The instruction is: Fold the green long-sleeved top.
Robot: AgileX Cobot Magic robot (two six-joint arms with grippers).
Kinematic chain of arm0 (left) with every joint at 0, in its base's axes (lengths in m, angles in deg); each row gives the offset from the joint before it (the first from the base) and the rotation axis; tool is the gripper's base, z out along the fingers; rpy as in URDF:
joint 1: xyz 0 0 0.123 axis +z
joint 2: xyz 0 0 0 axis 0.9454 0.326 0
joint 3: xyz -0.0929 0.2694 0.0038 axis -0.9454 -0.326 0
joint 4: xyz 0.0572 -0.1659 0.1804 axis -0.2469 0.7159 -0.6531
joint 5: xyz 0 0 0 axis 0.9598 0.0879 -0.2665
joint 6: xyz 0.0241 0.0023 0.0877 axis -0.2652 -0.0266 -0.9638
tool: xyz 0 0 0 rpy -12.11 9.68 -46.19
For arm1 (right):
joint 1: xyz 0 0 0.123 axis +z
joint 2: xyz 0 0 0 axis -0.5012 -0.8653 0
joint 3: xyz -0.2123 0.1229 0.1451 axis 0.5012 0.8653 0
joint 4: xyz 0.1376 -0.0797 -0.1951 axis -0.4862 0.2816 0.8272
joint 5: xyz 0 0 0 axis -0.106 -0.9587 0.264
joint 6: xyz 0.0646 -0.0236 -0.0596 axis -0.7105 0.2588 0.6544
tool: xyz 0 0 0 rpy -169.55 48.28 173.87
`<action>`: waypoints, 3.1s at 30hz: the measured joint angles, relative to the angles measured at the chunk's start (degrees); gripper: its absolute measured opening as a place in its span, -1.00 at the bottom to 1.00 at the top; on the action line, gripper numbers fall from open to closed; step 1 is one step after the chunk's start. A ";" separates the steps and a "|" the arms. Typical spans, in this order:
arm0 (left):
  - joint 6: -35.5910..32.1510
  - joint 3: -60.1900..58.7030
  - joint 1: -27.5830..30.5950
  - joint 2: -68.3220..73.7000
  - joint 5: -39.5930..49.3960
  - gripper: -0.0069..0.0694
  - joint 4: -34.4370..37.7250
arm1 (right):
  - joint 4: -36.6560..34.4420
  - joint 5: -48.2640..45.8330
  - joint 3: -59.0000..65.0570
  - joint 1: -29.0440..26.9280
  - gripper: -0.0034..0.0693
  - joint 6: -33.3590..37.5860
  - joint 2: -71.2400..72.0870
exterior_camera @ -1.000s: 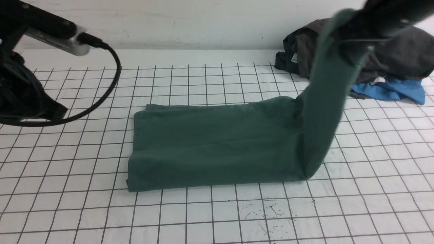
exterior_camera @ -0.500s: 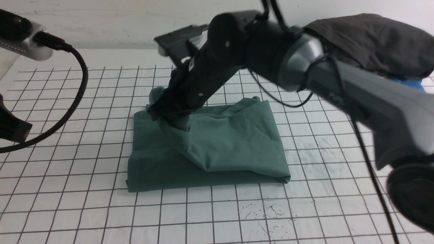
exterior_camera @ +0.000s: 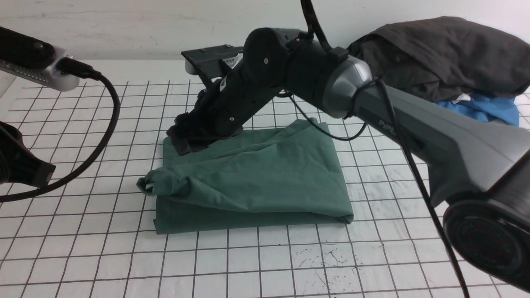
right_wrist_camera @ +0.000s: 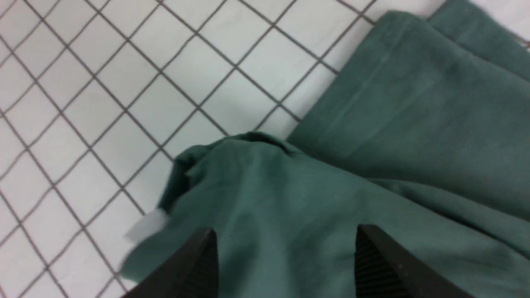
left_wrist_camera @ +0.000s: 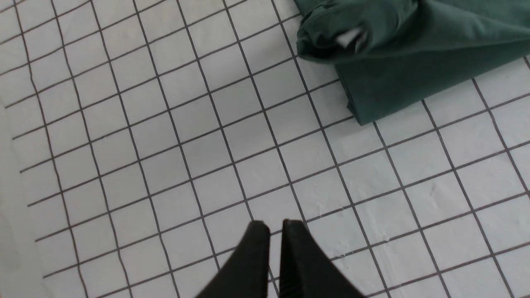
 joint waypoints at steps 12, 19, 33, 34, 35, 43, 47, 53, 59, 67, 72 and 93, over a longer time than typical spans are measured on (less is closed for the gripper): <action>0.00 -0.04 0.00 0.00 -1.72 -0.75 0.22 | 2.01 -6.29 0.00 5.90 -0.73 1.81 -7.43; 0.00 -1.18 0.00 0.00 -1.80 -0.75 0.36 | 1.63 -7.11 -0.88 6.96 -0.94 2.71 -8.00; 0.00 -1.18 0.00 -1.53 -2.88 -0.75 0.36 | 4.97 -12.35 -12.45 1.09 -0.22 -0.09 -5.26; 0.00 -1.18 0.00 -3.05 -2.88 -0.75 0.42 | 5.70 -12.50 -12.16 0.41 -0.18 -0.16 -2.67; 0.00 -1.18 0.00 -4.57 -2.59 -0.75 0.41 | 6.57 -12.56 -11.18 -0.10 -0.18 -0.20 -0.45; 0.00 -9.71 0.00 -20.72 -1.47 -0.75 1.22 | 15.09 -12.50 9.52 -1.12 -0.63 -0.15 26.03; 0.34 -19.82 0.00 -30.91 -3.27 -0.75 1.47 | 17.96 -12.55 25.39 -1.12 -0.87 -0.90 40.02; 2.41 -32.31 0.00 -45.31 -8.37 -0.75 3.98 | 18.24 -1.86 49.45 -1.12 -0.94 -2.98 60.57; 2.60 -38.66 0.00 -54.96 -13.95 -0.75 5.42 | 18.24 12.70 67.94 -1.12 -0.94 -3.84 80.07; 2.60 -39.54 0.00 -57.79 -16.38 -0.75 5.69 | 18.94 22.38 84.41 -1.12 -0.94 -7.45 101.92; 2.60 -39.54 0.00 -57.79 -16.38 -0.75 5.69 | 19.74 22.33 87.67 -1.12 -0.94 -7.57 107.34; 2.60 -39.54 0.00 -57.79 -16.38 -0.75 5.71 | 19.40 22.30 88.08 -1.12 -0.94 -7.55 107.95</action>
